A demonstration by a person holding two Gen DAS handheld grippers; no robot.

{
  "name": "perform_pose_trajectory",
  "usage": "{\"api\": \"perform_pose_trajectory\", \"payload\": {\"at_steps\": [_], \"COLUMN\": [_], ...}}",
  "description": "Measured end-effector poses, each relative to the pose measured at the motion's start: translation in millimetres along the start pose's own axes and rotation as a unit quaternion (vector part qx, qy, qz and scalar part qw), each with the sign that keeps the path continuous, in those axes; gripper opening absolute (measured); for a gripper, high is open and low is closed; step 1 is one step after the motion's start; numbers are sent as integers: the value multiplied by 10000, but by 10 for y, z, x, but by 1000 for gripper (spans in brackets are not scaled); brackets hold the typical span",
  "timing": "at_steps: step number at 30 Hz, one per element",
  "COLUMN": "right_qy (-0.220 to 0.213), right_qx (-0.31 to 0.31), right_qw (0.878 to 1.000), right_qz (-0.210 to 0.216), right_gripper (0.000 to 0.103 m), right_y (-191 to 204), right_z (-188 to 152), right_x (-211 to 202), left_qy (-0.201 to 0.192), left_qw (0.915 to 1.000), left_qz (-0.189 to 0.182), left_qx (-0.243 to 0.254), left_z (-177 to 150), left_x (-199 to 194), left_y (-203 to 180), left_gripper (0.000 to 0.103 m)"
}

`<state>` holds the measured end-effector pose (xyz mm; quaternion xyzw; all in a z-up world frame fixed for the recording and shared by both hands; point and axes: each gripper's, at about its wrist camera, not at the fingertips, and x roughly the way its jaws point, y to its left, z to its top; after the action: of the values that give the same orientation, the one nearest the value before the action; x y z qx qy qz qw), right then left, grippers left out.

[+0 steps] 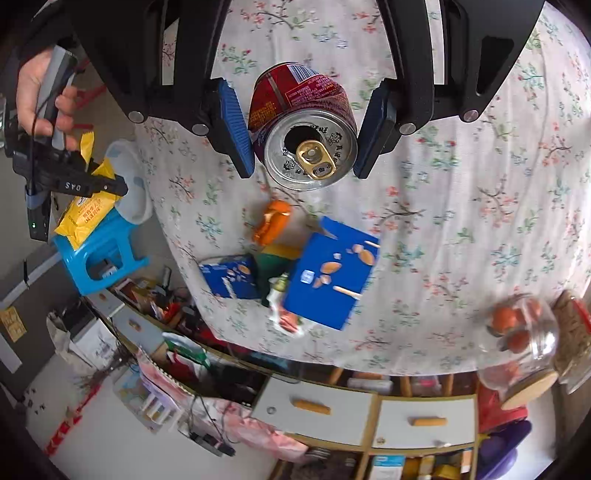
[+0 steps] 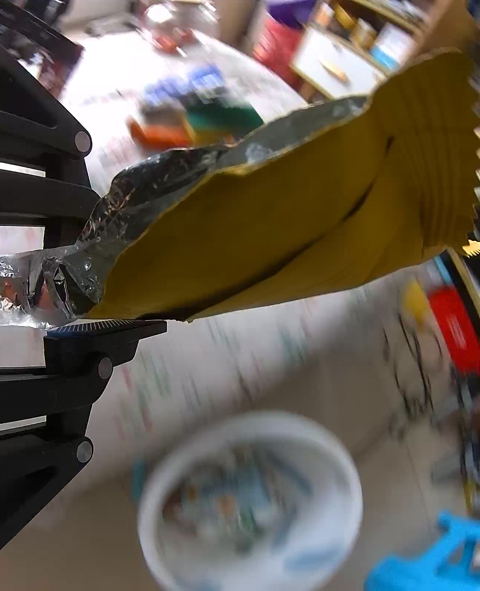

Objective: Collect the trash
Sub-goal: 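Drop the yellow wrapper into the bin with the right tool while the left tool drops the red can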

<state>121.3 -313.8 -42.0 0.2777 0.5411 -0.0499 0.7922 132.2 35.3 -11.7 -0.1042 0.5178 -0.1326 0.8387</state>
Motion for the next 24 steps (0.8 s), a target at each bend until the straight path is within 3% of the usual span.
{"api": "perform_pose_trajectory", "payload": {"at_steps": [6,10,12,13,14,24], "right_qy": [-238,-441,-525,-563,-612,-743], "right_qx": [683,902,1035,1139,1205,1472], "right_qw": [9963,9934,9919,9908,9899,9863], "right_qz": [-463,-551,-522,-471,-433,-31], "right_gripper": [21,24,47,66,71,72], "right_y": [-734,-1028,-1168,-1254,-1311,-1694], "right_z": [180,275,318,333,339,249], "right_x": [-93,-98,-127,-148,-173,-456], "left_qy": [109,131,154,173,199,250], "left_qw": [9997,9989,9984,9981,9978,9911], "left_qz": [-102,-100,-147,-187,-244,-677], "left_qx": [215,438,531,562,589,1118], "left_z": [2,43,65,76,92,158], "left_x": [172,288,354,395,445,900], "left_y": [-331,-621,-758,-839,-935,-1947], "left_gripper": [58,58,58,58,57,58]}}
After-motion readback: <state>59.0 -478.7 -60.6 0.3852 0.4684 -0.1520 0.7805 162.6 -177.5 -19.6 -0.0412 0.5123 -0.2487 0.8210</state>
